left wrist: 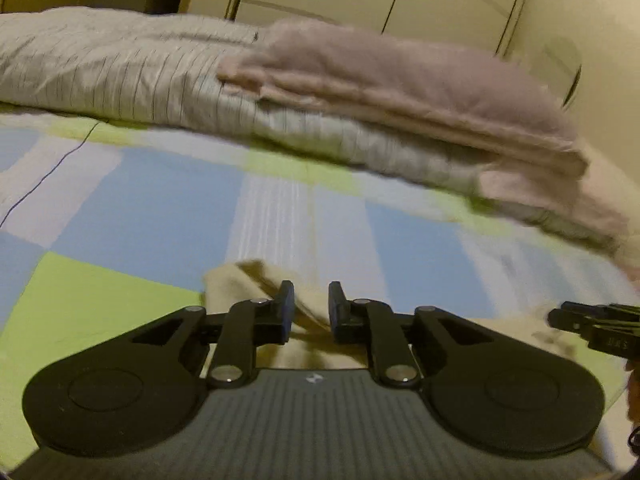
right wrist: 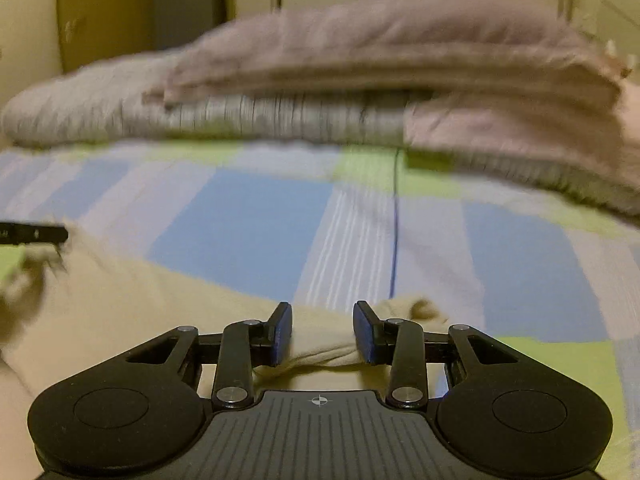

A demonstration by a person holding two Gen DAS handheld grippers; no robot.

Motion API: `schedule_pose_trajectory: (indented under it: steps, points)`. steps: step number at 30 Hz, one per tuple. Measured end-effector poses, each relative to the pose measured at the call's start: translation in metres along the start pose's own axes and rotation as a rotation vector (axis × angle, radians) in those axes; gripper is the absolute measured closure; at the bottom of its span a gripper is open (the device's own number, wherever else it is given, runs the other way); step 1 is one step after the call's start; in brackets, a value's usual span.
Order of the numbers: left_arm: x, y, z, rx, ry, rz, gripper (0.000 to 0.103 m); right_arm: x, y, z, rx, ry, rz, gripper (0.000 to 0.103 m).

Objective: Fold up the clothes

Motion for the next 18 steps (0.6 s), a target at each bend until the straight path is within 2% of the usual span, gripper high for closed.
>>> schedule_pose_trajectory:
  steps: [1,3,6,7,9,11,13,14,17,18]
  points:
    - [0.002,0.011,-0.005,0.008,0.003,-0.013,0.09,0.0,0.01,0.005,-0.016,-0.017,-0.009,0.065]
    - [0.028,0.019,-0.015,0.01,-0.028,0.047,0.089,0.011,0.021,0.022,-0.072,-0.04,0.0,0.065]
    - [0.069,0.032,-0.03,0.013,-0.074,0.137,0.089,0.063,0.017,0.046,-0.058,0.045,0.153,0.065]
    - [0.073,0.042,-0.028,0.003,-0.059,0.106,0.091,0.076,0.021,0.047,-0.052,0.056,0.134,0.065]
    - [0.074,0.066,-0.028,-0.015,-0.03,0.102,0.093,0.082,0.041,0.048,-0.036,0.052,0.119,0.065]
    - [0.075,0.089,-0.032,-0.012,-0.045,0.069,0.092,0.087,0.065,0.049,-0.032,0.04,0.11,0.065]
    - [0.097,0.108,-0.035,-0.008,-0.073,0.103,0.091,0.093,0.092,0.052,-0.047,0.017,0.106,0.065]
    - [0.108,0.118,-0.036,-0.006,-0.087,0.12,0.091,0.101,0.099,0.053,-0.049,0.009,0.136,0.065]
    - [0.14,0.148,-0.039,-0.001,-0.13,0.171,0.091,0.146,0.121,0.055,0.025,0.044,0.257,0.065]
    - [0.151,0.158,-0.04,0.001,-0.144,0.188,0.091,0.16,0.138,0.054,0.05,0.059,0.235,0.065]
Point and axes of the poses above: each gripper's, at about its wrist camera, not at the fingertips, and y roughly against the way its jaws point, z to its left, x to its underside, the point moved 7 cm from there along -y, roughly the way its jaws point, and after that the axes turned 5 degrees about -y, right-handed, at the moved point
